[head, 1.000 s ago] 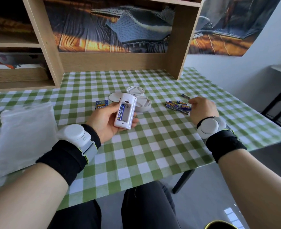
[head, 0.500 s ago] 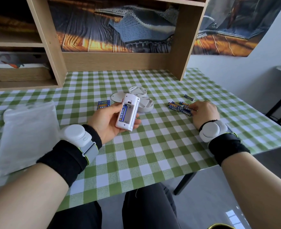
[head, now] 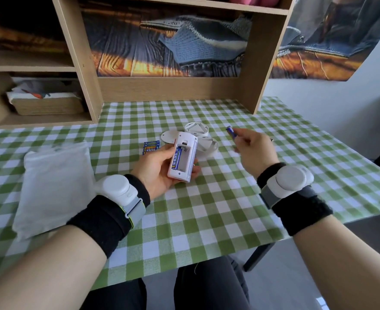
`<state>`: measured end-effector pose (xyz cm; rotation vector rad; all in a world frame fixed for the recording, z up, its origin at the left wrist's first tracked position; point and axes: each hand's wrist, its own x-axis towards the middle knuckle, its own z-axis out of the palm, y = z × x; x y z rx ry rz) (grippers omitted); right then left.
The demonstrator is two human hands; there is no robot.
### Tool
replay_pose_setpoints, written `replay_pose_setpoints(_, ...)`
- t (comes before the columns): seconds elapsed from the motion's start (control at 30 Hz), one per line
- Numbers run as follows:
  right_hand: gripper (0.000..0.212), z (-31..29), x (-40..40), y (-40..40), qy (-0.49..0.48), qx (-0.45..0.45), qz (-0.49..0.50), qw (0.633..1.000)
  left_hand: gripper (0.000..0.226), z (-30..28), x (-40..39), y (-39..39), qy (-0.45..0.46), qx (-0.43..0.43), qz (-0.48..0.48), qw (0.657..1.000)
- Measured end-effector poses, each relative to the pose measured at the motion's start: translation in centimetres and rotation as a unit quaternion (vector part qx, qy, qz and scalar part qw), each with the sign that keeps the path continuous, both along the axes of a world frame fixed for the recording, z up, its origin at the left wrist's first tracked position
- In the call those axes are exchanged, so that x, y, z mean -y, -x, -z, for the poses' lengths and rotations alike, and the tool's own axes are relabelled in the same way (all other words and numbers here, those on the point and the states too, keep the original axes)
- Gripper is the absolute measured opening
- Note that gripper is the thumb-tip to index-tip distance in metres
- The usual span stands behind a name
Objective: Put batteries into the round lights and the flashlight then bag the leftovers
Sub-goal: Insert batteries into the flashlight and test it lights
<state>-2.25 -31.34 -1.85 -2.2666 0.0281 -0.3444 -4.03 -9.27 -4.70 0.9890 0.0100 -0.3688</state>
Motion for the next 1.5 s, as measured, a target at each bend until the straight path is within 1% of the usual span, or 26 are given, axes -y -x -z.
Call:
replay_pose_setpoints(0.13,0.030,-0.2,-4.5,1.2,-0.011,0.009,-0.082,0.997,0.037,0.1,-0.1,0.0,0.003,0.008,-0.011,1.000)
replay_pose_setpoints(0.23,0.026,0.0,-6.2,1.2,-0.031,0.020,-0.099,0.994,0.040,0.2,-0.3,-0.2,0.009,0.007,-0.022,1.000)
replay_pose_setpoints(0.4,0.018,1.1,-7.4,0.8,-0.111,0.060,-0.115,0.985,0.042,0.4,-0.4,-0.4,0.027,0.017,-0.021,0.999)
replay_pose_setpoints(0.43,0.018,1.3,-7.6,0.8,-0.133,0.066,-0.124,0.981,0.042,0.5,-0.5,-0.5,0.027,0.021,-0.022,0.999)
replay_pose_setpoints(0.5,0.028,1.6,-7.7,0.9,-0.165,0.086,-0.147,0.972,0.041,0.7,-0.7,-0.7,0.030,0.030,-0.023,0.999)
replay_pose_setpoints(0.57,0.039,1.7,-7.7,0.9,-0.158,0.111,-0.164,0.967,0.040,0.9,-0.8,-0.8,0.034,0.033,-0.025,0.999)
replay_pose_setpoints(0.6,0.040,1.6,-7.6,1.0,-0.152,0.121,-0.169,0.966,0.040,0.9,-0.8,-0.9,0.035,0.033,-0.026,0.999)
replay_pose_setpoints(0.8,0.026,1.5,-7.8,1.5,-0.147,0.128,-0.181,0.964,0.038,0.9,-0.8,-0.8,0.029,0.046,-0.029,0.998)
replay_pose_setpoints(0.97,0.024,1.5,-7.7,1.6,-0.147,0.126,-0.167,0.967,0.037,1.1,-0.8,-0.9,0.007,0.057,-0.027,0.998)
replay_pose_setpoints(1.2,0.015,1.9,-7.7,1.4,-0.174,0.115,-0.155,0.966,0.035,1.1,-0.9,-0.9,0.029,0.054,-0.034,0.998)
replay_pose_setpoints(1.3,0.018,2.1,-7.5,1.3,-0.146,0.118,-0.139,0.972,0.036,1.1,-1.0,-1.0,0.047,0.049,-0.042,0.997)
replay_pose_setpoints(1.43,0.019,2.4,-7.2,1.2,-0.118,0.118,-0.144,0.975,0.036,1.1,-0.9,-1.1,0.058,0.043,-0.055,0.996)
replay_pose_setpoints(1.5,0.028,2.5,-7.1,1.1,-0.067,0.119,-0.156,0.978,0.037,1.1,-0.9,-1.2,0.062,0.041,-0.063,0.995)
